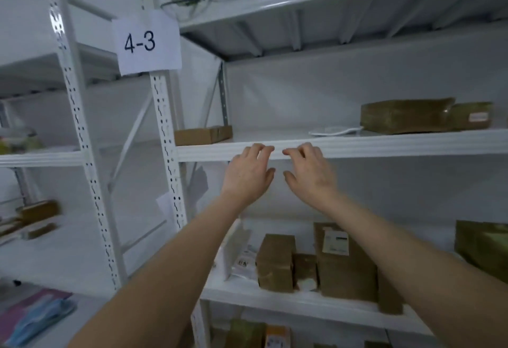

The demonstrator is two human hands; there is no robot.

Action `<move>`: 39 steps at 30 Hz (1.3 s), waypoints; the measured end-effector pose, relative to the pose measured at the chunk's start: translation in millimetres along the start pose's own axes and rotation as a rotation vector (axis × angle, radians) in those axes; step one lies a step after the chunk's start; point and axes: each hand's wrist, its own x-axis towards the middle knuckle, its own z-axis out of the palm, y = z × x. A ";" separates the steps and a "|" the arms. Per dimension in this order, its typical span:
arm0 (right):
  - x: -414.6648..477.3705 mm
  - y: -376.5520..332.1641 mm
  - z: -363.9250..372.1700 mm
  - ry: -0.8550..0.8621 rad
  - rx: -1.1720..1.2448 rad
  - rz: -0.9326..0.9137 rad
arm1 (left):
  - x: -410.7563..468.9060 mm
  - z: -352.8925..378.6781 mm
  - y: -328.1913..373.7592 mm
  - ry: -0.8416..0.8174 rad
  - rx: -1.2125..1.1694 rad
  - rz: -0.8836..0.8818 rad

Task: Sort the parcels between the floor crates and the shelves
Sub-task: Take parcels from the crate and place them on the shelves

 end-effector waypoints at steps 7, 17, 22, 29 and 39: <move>109.7 -43.1 20.5 -0.066 0.032 0.009 | 62.4 -13.6 -98.4 0.131 -0.095 -0.223; 221.0 -134.8 106.5 -0.360 0.011 0.008 | 89.6 15.2 -194.0 0.190 -0.323 -0.349; 224.9 -102.2 111.6 -0.308 -0.075 0.037 | 106.2 24.6 -209.9 0.195 -0.331 -0.322; 217.5 -50.8 79.7 -0.342 0.142 0.129 | 134.0 29.6 -196.1 -0.165 -0.522 -0.625; 181.6 -6.6 19.9 -0.273 0.539 0.532 | 135.4 24.0 -125.3 -0.298 -0.908 -0.542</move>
